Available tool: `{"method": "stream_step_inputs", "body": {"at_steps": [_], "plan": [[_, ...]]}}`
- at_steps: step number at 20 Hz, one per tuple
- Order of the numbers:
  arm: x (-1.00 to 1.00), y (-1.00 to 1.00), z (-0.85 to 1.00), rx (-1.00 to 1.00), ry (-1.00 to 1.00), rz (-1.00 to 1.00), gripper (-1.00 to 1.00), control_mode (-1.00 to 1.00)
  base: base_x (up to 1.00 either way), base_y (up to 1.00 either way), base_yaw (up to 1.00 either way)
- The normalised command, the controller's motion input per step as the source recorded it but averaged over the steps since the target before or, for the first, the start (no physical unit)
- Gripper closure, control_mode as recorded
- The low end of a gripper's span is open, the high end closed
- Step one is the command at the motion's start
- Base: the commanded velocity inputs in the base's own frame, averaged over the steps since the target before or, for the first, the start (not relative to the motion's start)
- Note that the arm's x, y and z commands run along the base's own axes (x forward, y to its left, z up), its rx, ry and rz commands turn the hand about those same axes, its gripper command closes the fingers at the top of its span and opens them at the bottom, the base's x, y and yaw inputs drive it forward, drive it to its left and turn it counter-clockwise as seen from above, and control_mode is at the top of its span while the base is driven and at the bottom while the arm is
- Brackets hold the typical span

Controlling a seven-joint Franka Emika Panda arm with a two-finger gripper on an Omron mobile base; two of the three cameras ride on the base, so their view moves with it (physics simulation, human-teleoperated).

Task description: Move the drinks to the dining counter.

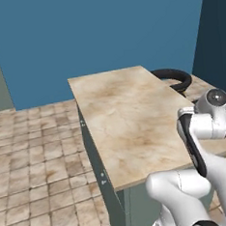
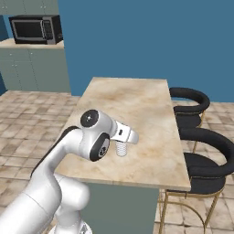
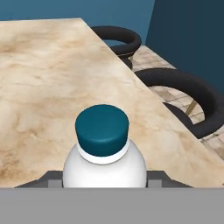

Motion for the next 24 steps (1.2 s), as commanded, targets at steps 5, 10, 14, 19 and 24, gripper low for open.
{"method": "stream_step_inputs", "body": {"at_steps": [5,10,14,19,24], "plan": [[0.18,-0.10,-0.32,0.00,0.05,-0.02,1.00,-1.00,0.00,0.00,0.00],[0.18,-0.10,-0.32,0.00,0.03,-0.02,1.00,-1.00,0.00,0.00,0.00],[0.15,-0.06,-0.29,0.00,0.01,-0.02,1.00,-1.00,0.00,0.00,0.00],[0.11,-0.06,-0.26,0.00,0.00,-0.02,1.00,-1.00,0.00,0.00,0.00],[0.06,-0.05,-0.21,0.00,0.00,-0.02,1.00,-1.00,0.00,0.00,0.00]]}}
